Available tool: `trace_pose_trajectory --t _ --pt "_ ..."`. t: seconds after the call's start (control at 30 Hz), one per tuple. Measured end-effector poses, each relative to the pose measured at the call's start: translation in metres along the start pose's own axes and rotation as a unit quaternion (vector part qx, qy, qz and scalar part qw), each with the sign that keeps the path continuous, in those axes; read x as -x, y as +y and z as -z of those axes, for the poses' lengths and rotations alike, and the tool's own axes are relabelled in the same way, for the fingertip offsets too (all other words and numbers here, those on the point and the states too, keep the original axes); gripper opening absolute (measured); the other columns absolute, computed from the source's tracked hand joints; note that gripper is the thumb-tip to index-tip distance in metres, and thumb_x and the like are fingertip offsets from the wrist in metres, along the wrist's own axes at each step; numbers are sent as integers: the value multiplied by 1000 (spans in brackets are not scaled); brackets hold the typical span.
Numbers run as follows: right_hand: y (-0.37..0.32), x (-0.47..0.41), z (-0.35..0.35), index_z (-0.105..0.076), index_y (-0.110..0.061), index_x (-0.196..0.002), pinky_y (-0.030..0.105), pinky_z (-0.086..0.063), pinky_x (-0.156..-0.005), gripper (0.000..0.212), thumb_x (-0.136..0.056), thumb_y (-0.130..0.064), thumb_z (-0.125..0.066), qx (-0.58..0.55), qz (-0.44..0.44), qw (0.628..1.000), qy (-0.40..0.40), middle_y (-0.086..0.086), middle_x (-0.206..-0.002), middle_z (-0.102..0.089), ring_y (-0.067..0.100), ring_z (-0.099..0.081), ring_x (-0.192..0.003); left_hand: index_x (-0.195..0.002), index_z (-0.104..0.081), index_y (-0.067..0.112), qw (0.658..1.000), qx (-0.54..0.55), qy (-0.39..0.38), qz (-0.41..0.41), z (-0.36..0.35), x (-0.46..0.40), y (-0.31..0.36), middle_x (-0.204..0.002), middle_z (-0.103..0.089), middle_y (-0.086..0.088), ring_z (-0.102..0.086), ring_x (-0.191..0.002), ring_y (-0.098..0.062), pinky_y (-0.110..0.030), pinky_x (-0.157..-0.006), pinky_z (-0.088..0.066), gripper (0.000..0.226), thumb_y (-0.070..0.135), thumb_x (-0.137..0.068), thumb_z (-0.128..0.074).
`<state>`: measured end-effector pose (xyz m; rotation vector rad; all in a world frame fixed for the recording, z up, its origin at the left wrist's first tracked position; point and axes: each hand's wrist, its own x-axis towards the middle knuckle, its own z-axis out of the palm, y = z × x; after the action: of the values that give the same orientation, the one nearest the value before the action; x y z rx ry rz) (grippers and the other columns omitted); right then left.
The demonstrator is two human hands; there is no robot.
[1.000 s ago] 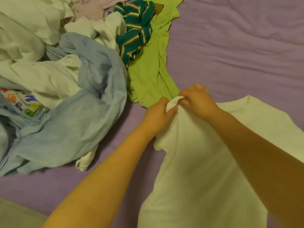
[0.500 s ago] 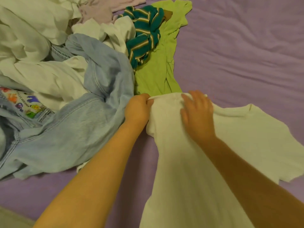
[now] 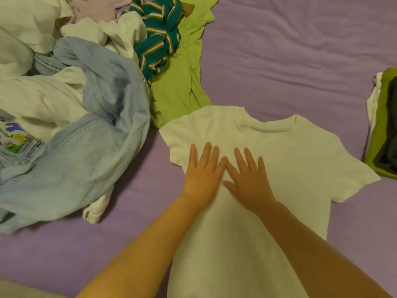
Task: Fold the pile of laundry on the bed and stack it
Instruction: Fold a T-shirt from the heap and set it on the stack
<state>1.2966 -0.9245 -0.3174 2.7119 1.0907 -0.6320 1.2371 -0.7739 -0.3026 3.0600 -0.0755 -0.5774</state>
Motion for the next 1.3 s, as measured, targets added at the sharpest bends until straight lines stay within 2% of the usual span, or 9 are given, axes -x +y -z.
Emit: trace_pose_trajectory --t 0.13,0.37,0.5,0.6,0.7,0.87,1.0,1.13,1.3 --pt "6 68 -16 -46 -21 -140 64 -38 -97 65 -89 -56 -23 -30 -49 998 -25 16 -145 -42 41 -40 -132 -152 4 20 996 22 -82 -9 -18 39 41 -160 11 -12 15 -145 -37 -61 -108 19 59 40 -104 -22" --pt "4 162 -43 -50 -20 -136 65 -40 -95 70 -95 -56 -6 -44 -62 996 -54 18 -142 -46 42 -44 -128 -150 14 28 990 72 -125 5 -48 112 94 -157 22 -10 21 -144 -35 -60 -112 11 67 46 -101 -28" --pt "0 206 -66 -42 -24 -141 64 -35 -100 65 -85 -48 -63 -54 -58 995 -51 14 -149 -35 39 -34 -136 -151 11 29 987 78 -137 35 -60 144 116 -158 20 -9 19 -145 -33 -60 -114 5 68 45 -100 -31" --pt "8 243 -83 -17 -31 -148 64 -21 -109 75 -88 -43 -61 -74 -59 994 -59 7 -157 -9 37 -12 -144 -152 5 29 982 85 -140 89 -63 167 123 -160 14 -6 11 -146 -33 -59 -115 -1 66 37 -100 -34" --pt "14 273 -90 -50 -23 -137 66 -38 -94 79 -67 -40 -83 -70 -72 992 -71 13 -145 -43 41 -43 -130 -152 4 27 974 95 -155 133 -70 192 122 -160 13 -5 9 -146 -34 -58 -115 -6 65 31 -100 -35" --pt "-1 283 -115 16 -27 -148 59 9 -112 68 -101 -39 -32 -60 -84 989 -107 13 -154 24 37 18 -143 -153 3 24 968 90 -196 128 -73 219 128 -160 14 -8 9 -146 -35 -55 -116 -9 62 23 -102 -33" --pt "-51 269 -107 6 -25 -152 55 10 -113 76 -94 -12 -41 -110 -38 988 -98 13 -157 20 35 21 -143 -151 -16 25 962 139 -118 205 -65 228 121 -160 -1 -10 -2 -146 -33 -49 -117 -11 57 21 -98 -38" --pt "-108 254 -105 -6 -28 -152 53 6 -114 67 -95 -13 -38 -129 28 987 -90 3 -160 7 29 14 -146 -144 -32 9 869 339 11 361 -65 235 90 -143 -39 -18 -41 -126 -36 -41 -99 -37 57 12 -91 -51" --pt "-156 243 -104 -5 -27 -152 44 -2 -117 65 -97 -15 -38 -171 28 980 -100 -5 -160 -2 20 5 -147 -114 -57 5 814 453 -64 359 -68 245 68 -111 -63 -10 -58 -99 -29 -29 -72 -41 31 21 -88 -64"
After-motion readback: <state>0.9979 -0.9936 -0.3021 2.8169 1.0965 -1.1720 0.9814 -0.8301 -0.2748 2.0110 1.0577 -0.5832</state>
